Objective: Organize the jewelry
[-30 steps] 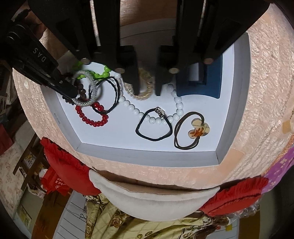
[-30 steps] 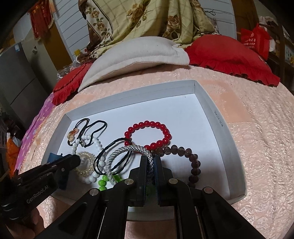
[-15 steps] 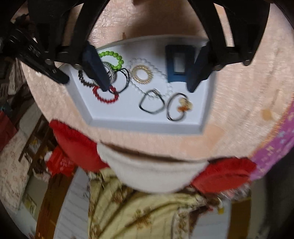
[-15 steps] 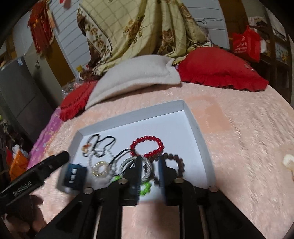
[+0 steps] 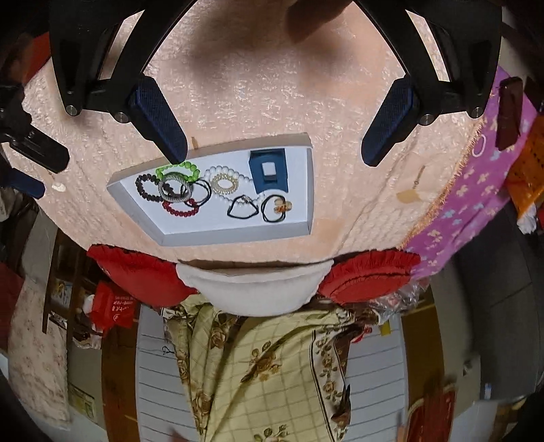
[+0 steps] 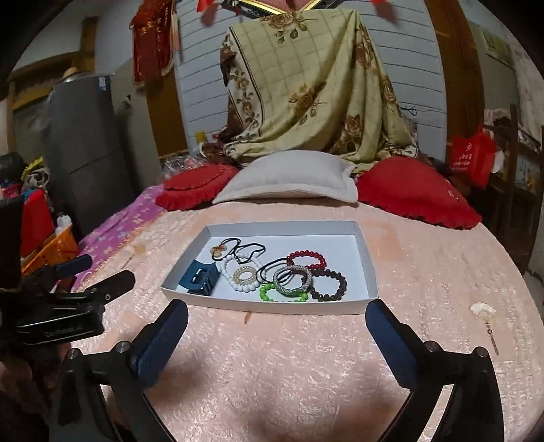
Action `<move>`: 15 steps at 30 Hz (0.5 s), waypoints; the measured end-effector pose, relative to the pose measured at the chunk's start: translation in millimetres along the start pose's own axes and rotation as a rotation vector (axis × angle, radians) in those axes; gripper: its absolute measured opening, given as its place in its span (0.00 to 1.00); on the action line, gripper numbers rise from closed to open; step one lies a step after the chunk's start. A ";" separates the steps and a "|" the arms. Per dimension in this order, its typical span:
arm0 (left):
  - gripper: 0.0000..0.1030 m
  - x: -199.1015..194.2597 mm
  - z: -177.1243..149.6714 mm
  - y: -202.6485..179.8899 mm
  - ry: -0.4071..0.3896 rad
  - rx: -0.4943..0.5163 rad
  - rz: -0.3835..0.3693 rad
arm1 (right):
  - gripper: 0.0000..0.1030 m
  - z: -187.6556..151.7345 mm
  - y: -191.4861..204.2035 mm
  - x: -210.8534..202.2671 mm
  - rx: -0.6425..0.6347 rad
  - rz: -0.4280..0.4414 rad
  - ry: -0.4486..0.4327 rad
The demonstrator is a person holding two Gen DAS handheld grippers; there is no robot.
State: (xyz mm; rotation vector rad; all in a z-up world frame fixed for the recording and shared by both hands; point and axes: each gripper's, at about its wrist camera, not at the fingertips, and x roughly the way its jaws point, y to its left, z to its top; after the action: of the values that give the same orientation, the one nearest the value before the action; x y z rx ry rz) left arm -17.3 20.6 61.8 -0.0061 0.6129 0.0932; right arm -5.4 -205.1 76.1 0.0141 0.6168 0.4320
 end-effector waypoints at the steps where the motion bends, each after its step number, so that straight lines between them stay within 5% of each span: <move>1: 1.00 1.4 0.7 -1.5 0.002 0.001 0.005 | 1.00 -0.6 -2.2 0.4 0.009 0.004 0.005; 15: 1.00 14.3 -9.1 -17.5 0.085 -0.013 0.030 | 1.00 -6.2 0.7 4.9 -0.049 -0.098 -0.007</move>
State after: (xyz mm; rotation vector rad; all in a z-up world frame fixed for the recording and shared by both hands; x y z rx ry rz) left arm -9.3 4.0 45.8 -0.0138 0.6971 0.1266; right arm -5.6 -203.3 68.4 -0.0613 0.5976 0.3521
